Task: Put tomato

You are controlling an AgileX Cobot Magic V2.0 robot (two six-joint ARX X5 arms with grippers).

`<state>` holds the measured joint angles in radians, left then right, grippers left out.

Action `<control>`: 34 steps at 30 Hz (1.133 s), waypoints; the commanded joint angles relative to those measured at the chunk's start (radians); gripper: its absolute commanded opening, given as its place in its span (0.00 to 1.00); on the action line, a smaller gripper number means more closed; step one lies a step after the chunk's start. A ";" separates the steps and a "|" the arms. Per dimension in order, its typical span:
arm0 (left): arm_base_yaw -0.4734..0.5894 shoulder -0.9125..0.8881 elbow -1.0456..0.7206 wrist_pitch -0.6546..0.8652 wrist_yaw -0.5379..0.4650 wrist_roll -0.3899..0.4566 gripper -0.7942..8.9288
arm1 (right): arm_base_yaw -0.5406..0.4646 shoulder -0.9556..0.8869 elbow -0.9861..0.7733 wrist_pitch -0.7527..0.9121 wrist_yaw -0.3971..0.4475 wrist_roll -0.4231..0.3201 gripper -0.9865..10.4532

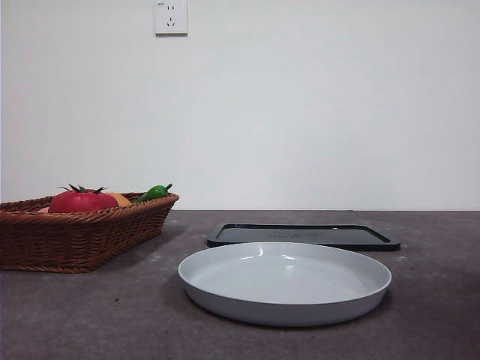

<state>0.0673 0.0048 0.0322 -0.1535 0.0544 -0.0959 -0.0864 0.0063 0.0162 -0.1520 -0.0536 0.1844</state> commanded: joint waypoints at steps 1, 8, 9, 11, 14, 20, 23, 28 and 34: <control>0.002 -0.002 -0.020 0.012 -0.002 -0.267 0.09 | -0.003 -0.003 -0.003 0.010 -0.026 0.070 0.09; 0.002 -0.002 -0.015 0.006 -0.001 -0.361 0.09 | -0.003 -0.003 -0.002 0.009 -0.098 0.135 0.09; 0.002 -0.002 -0.008 -0.005 0.000 -0.375 0.09 | -0.003 -0.003 0.000 0.009 -0.104 0.153 0.09; 0.002 -0.002 0.010 -0.036 0.013 -0.394 0.09 | -0.003 -0.003 0.010 0.004 -0.105 0.180 0.09; 0.002 0.001 0.042 -0.072 0.062 -0.397 0.09 | -0.003 -0.002 0.039 -0.010 -0.109 0.196 0.09; 0.002 0.029 0.134 -0.121 0.105 -0.418 0.09 | -0.002 0.014 0.140 -0.089 -0.178 0.198 0.09; 0.002 0.063 0.194 -0.145 0.133 -0.411 0.09 | -0.002 0.043 0.208 -0.143 -0.195 0.197 0.09; 0.002 0.162 0.320 -0.224 0.216 -0.343 0.09 | -0.002 0.132 0.346 -0.225 -0.267 0.167 0.09; 0.002 0.330 0.498 -0.370 0.318 -0.196 0.09 | -0.001 0.310 0.541 -0.353 -0.407 0.077 0.09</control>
<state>0.0677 0.3080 0.4950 -0.5140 0.3561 -0.3725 -0.0864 0.2916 0.5274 -0.4980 -0.4397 0.3084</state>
